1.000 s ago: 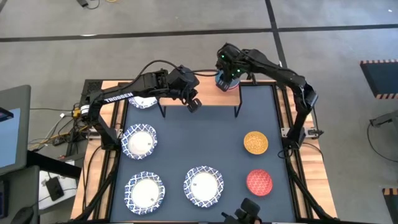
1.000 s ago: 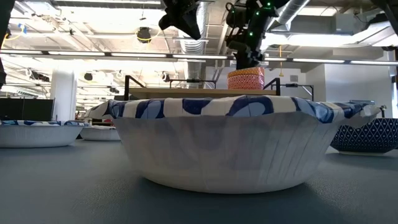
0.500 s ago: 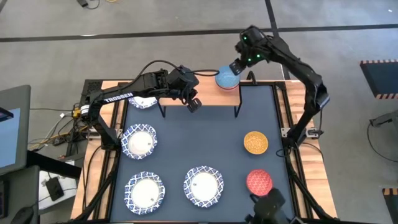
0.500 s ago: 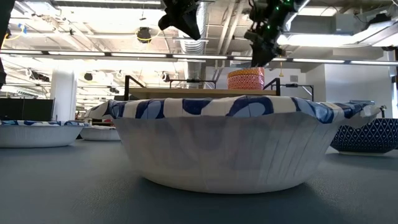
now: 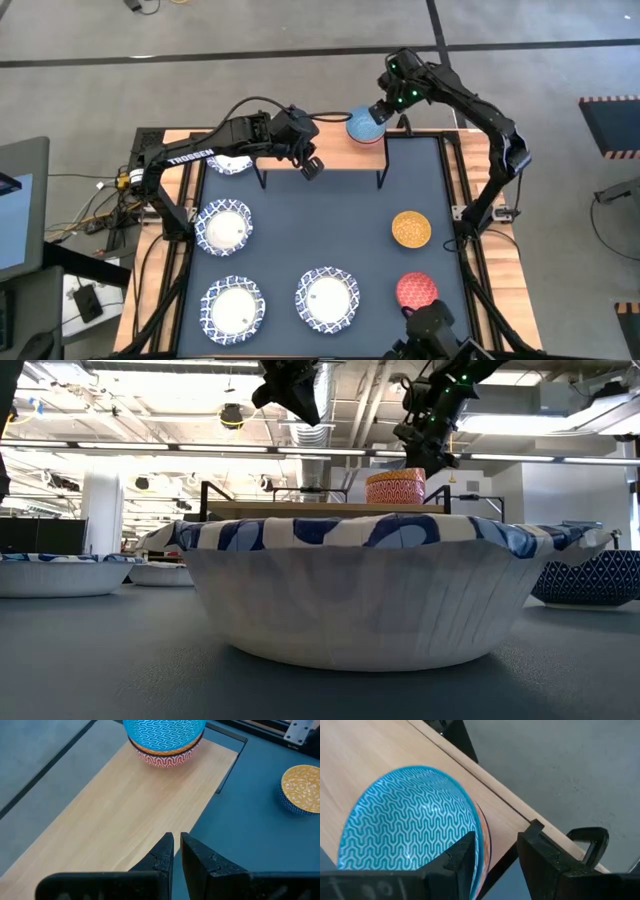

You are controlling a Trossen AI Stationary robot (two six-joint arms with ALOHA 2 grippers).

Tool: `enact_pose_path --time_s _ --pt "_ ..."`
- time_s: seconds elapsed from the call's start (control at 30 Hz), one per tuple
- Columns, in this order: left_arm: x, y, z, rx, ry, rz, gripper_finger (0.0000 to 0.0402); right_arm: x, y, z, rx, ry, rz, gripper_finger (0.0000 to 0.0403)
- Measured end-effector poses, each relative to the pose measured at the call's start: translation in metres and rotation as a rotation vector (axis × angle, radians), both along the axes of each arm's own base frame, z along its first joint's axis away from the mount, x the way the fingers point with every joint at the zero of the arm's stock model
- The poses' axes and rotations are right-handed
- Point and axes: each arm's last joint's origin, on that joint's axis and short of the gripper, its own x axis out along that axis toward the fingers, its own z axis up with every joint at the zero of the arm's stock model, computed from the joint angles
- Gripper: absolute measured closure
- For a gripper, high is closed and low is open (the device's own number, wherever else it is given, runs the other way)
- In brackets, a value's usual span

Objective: Place and stack bowls onto a shelf
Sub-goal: Stack the light blue bowl on top of the blue bowl on the shelf

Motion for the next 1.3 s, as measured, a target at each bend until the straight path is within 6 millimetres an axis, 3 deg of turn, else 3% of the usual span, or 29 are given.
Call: enact_pose_path --time_s 0.4,0.63,0.77,0.9,1.03,1.17,1.3 --pt "-0.001 0.005 0.0 0.024 0.009 0.01 0.0381 -0.001 0.001 0.002 -0.009 -0.009 0.001 0.0229" --pt "-0.002 0.008 0.0 0.037 0.024 -0.015 0.0381 -0.024 0.011 0.036 -0.009 -0.216 0.028 0.0214" --pt "-0.004 0.015 0.0 0.025 0.03 -0.051 0.0381 -0.035 0.017 0.052 -0.083 -0.28 0.045 0.0227" --pt "-0.004 0.019 -0.006 0.014 0.037 -0.068 0.0381 -0.039 0.025 0.031 -0.123 -0.356 0.13 0.0265" --pt "0.0 0.019 -0.023 -0.014 0.048 -0.099 0.0381 -0.049 0.033 0.003 -0.19 -0.624 0.299 0.0325" --pt "0.007 0.019 -0.039 -0.052 0.004 -0.159 0.0381 -0.058 0.041 -0.023 -0.28 -0.655 0.317 0.0383" --pt "0.01 0.019 -0.043 -0.067 -0.035 -0.179 0.0381 -0.061 0.046 -0.035 -0.318 -0.639 0.324 0.0379"
